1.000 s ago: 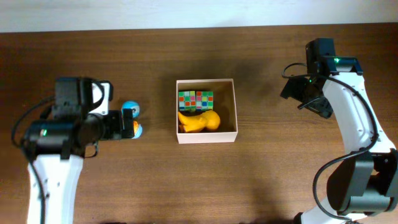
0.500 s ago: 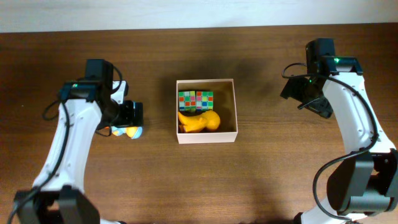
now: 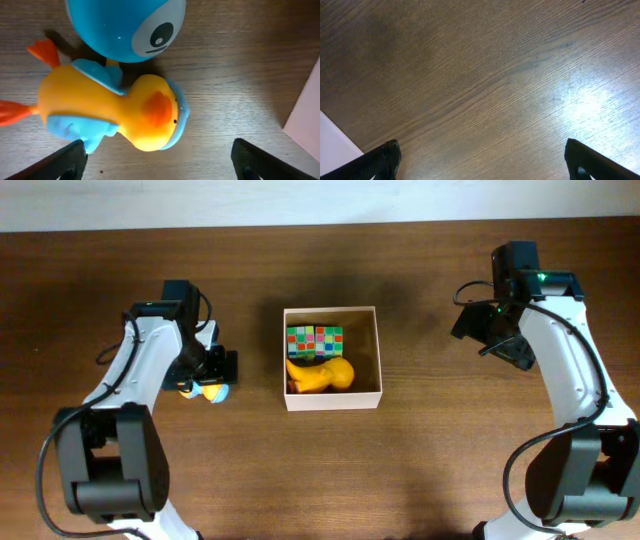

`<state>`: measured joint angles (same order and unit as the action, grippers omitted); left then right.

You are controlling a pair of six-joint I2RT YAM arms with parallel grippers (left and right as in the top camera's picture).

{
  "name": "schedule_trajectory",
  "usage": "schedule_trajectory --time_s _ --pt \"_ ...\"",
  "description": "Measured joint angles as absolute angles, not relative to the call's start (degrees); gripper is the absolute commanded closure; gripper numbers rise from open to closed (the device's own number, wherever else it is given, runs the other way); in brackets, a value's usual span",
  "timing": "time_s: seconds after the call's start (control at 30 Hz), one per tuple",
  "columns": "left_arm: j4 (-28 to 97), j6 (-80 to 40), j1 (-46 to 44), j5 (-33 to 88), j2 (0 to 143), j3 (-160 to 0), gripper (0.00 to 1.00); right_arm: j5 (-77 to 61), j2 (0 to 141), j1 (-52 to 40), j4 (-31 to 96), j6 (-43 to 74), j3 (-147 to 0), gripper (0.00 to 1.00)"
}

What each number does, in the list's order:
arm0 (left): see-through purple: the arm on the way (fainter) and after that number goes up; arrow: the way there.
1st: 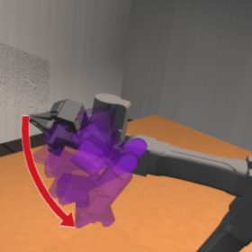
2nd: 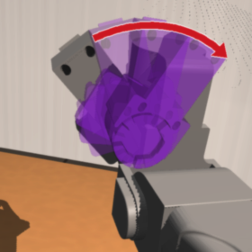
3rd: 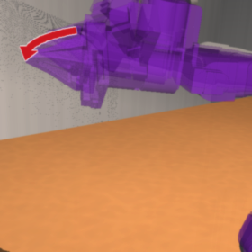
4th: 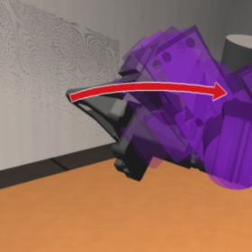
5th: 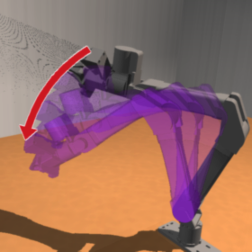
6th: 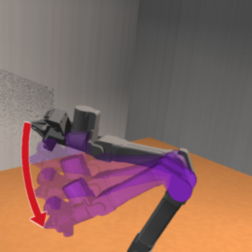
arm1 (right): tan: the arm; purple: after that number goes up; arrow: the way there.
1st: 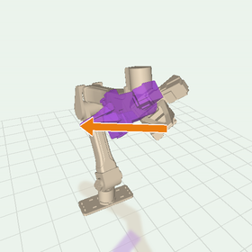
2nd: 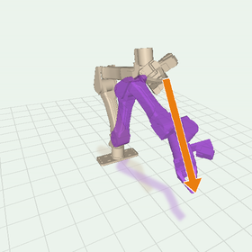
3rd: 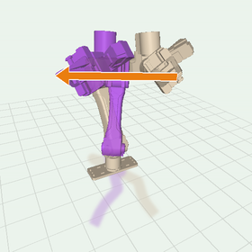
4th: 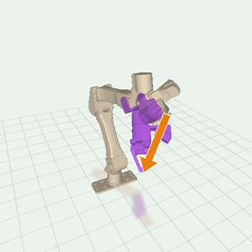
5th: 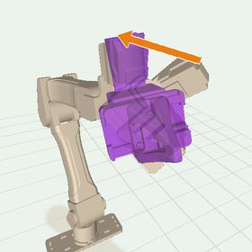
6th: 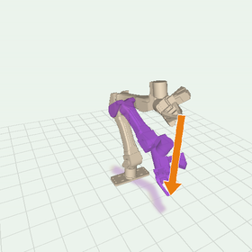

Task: Pack container
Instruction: 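Move the left gripper forward and lower it over the duck toy, then close the left gripper on the yellow duck toy and lift it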

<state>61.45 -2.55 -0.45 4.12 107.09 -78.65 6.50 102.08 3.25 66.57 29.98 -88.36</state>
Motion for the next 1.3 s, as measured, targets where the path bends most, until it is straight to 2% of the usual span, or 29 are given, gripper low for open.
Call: schedule_trajectory --time_s 0.17,0.3,0.43,0.47,0.57,0.6,0.63,0.8,1.13,1.27,1.3 --pt "61.7 -2.6 -0.4 2.9 108.3 -78.7 0.07 6.5 102.1 3.2 66.5 30.0 -88.4 0.01" --pt "61.7 -2.5 -0.4 1.0 108.4 -78.7 0.11 6.5 102.1 3.2 66.6 30.0 -88.4 0.01" --pt "61.7 -2.4 -0.4 0.0 108.4 -78.7 0.3 6.5 102.1 3.2 66.5 30.0 -88.4 0.01" --pt "61.7 -2.3 -0.4 -0.1 108.4 -78.7 0.32 6.5 102.1 3.2 66.5 30.0 -88.4 0.01" --pt "61.8 -2.4 -0.4 -0.7 108.4 -78.7 0.3 6.5 102.1 3.2 66.5 30.0 -88.4 0.01" --pt "61.8 -2.4 -0.4 -0.7 108.4 -78.7 0.24 6.5 102.1 3.2 66.5 30.0 -88.4 0.01" --pt "61.8 -2.4 -0.4 -0.7 108.4 -78.7 0.23 6.5 102.1 3.2 66.5 30.0 -88.4 0.02" --pt "61.6 -2.4 -0.4 -0.7 108.4 -78.7 0.19 6.5 102.1 3.2 66.5 30.0 -88.4 0.01" --pt "56.2 -2.4 -0.4 -1.0 108.4 -74.3 0.17 6.5 102.1 3.2 66.5 30.0 -88.4 0.01" --pt "54.7 -2.4 -0.4 -0.8 108.4 -72.1 0.21 6.5 102.1 3.2 66.5 30.0 -88.4 0.01" --pt "54.5 -2.4 -0.5 -0.8 108.4 -71.9 0.31 6.5 102.1 3.2 66.6 30.0 -88.4 0.01"
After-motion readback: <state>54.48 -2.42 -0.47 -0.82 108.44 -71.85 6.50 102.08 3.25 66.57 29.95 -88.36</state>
